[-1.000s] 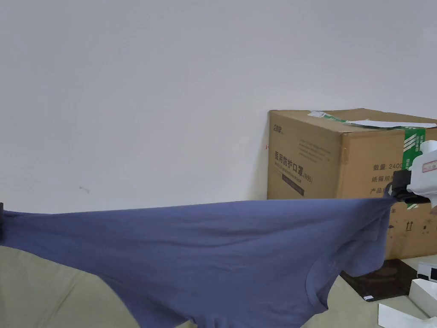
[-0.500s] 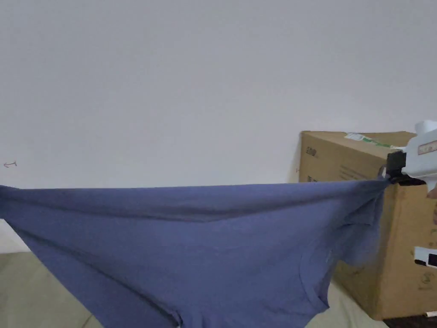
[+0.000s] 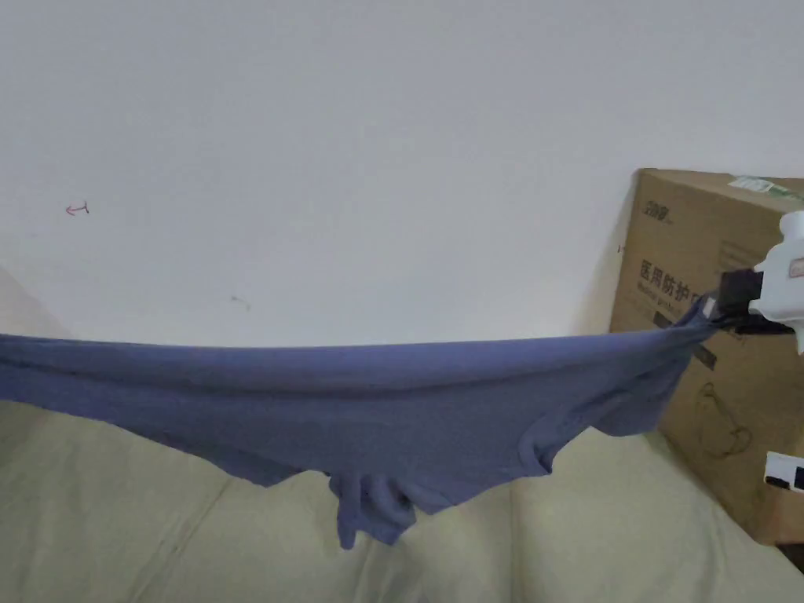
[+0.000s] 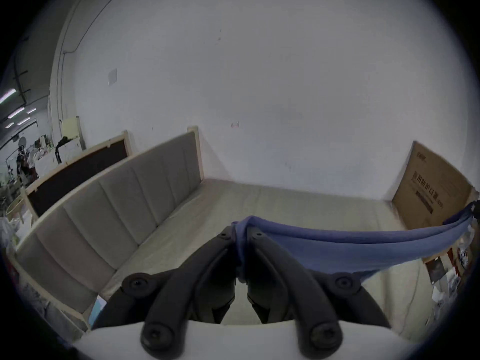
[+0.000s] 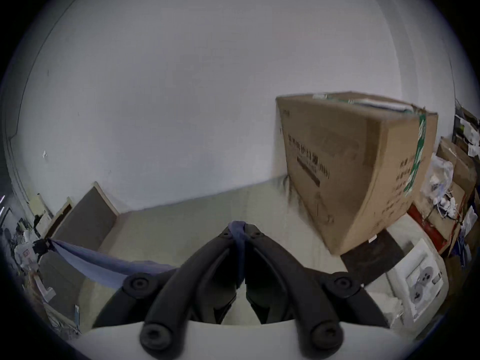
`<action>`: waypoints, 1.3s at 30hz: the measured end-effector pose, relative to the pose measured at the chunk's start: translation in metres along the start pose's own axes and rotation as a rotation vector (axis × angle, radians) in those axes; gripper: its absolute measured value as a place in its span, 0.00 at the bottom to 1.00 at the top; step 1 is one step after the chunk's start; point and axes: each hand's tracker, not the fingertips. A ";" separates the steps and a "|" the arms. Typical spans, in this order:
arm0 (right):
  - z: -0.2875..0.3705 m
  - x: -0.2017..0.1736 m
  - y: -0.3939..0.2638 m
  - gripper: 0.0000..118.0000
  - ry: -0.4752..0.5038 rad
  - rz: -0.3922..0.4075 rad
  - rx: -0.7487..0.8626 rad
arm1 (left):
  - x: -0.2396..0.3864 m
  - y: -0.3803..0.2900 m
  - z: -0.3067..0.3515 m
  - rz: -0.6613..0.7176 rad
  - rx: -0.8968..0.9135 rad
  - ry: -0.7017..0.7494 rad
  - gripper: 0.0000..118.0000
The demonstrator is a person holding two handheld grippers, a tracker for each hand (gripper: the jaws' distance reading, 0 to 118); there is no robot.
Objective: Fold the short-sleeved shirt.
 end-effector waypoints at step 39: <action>0.126 0.137 -0.394 0.61 -0.150 -0.147 -0.441 | -0.068 -0.351 0.180 -0.021 -0.450 -0.035 0.90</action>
